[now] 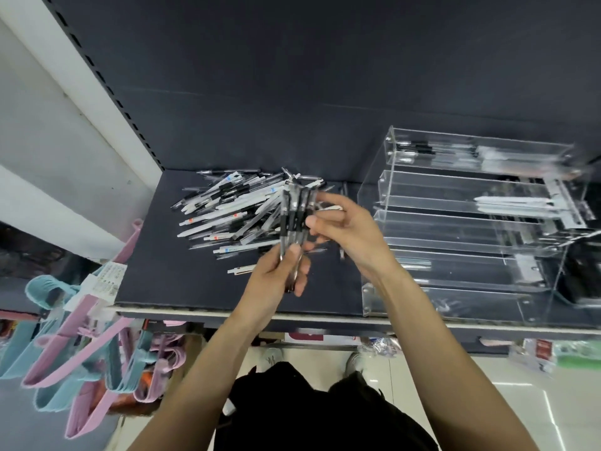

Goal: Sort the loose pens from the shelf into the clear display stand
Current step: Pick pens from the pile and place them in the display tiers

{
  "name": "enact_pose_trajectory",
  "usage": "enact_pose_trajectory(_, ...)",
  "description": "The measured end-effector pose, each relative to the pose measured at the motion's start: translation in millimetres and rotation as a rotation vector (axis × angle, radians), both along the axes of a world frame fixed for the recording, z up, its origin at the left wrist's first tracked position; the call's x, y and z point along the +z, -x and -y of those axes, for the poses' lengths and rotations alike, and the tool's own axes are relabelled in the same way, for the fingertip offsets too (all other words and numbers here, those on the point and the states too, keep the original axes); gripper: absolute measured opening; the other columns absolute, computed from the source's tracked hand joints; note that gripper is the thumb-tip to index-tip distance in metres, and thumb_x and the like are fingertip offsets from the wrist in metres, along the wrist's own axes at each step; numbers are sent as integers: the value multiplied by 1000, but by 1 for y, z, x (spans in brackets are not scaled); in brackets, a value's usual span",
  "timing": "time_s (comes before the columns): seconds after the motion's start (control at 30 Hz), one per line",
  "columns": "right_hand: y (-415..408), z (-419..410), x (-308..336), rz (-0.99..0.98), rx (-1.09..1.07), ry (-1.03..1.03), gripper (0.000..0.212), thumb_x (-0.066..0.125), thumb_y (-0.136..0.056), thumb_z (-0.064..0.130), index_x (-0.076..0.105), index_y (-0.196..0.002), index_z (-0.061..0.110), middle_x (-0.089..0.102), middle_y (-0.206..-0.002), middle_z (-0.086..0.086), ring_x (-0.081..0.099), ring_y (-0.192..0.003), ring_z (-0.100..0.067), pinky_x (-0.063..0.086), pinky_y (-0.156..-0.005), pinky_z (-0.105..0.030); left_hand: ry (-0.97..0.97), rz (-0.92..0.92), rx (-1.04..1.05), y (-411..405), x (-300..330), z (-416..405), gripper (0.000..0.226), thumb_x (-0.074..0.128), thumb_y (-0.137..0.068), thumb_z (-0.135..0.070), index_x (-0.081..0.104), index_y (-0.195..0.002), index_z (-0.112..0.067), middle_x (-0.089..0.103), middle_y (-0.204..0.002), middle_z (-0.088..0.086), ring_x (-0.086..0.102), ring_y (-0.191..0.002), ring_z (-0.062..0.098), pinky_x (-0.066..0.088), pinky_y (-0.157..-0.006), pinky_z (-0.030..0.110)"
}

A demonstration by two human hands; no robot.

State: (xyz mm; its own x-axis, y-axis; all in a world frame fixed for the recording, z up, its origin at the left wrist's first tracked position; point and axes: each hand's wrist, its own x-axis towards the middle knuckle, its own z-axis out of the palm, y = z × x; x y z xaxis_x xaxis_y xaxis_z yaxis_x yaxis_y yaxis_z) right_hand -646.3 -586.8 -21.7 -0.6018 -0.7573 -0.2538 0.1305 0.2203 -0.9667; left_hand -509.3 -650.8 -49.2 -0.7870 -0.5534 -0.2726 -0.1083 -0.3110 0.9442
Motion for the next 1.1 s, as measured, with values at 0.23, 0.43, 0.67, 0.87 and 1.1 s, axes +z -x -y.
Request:
enact_pose_trajectory(0.23,41,-90,12,-120,-132,66,3,65,-86,15,64,-83,16,65,-77,7,59,-75,-7,47,-70,-17,48,-73,79,73,12,-88,21,39,-100,-21,59,-105,-17,73,-84,-1,69,-66,16,55,-63,26)
enact_pose_trajectory(0.43,130,-184,45,-238,-272,137,11,53,-94,15,60,-91,23,69,-74,8,63,-69,-6,50,-68,-17,1,-50,344,116,10,-148,26,37,-101,-23,61,-105,-12,64,-71,-7,58,-60,9,48,-57,18)
enact_pose_trajectory(0.67,210,-159,48,-1180,96,-63,17,62,-89,13,71,-104,13,65,-93,-3,58,-76,-12,50,-74,-25,-178,-55,465,131,9,-157,25,38,-102,-23,60,-101,-11,34,-61,-6,25,-44,4,24,-39,14)
enact_pose_trajectory(0.87,194,-105,16,-1357,403,-210,18,53,-94,16,66,-105,19,65,-104,-2,61,-95,-24,49,-71,-33,-267,-134,572,136,11,-144,26,38,-102,-22,61,-96,-15,36,-55,-10,25,-42,2,23,-39,13)
enact_pose_trajectory(1.1,196,-97,1,-1013,522,-239,29,44,-96,12,71,-101,21,65,-111,5,62,-87,-12,51,-78,-31,-234,-115,593,141,14,-136,25,38,-102,-22,62,-98,-16,42,-60,-8,32,-48,5,29,-44,15)
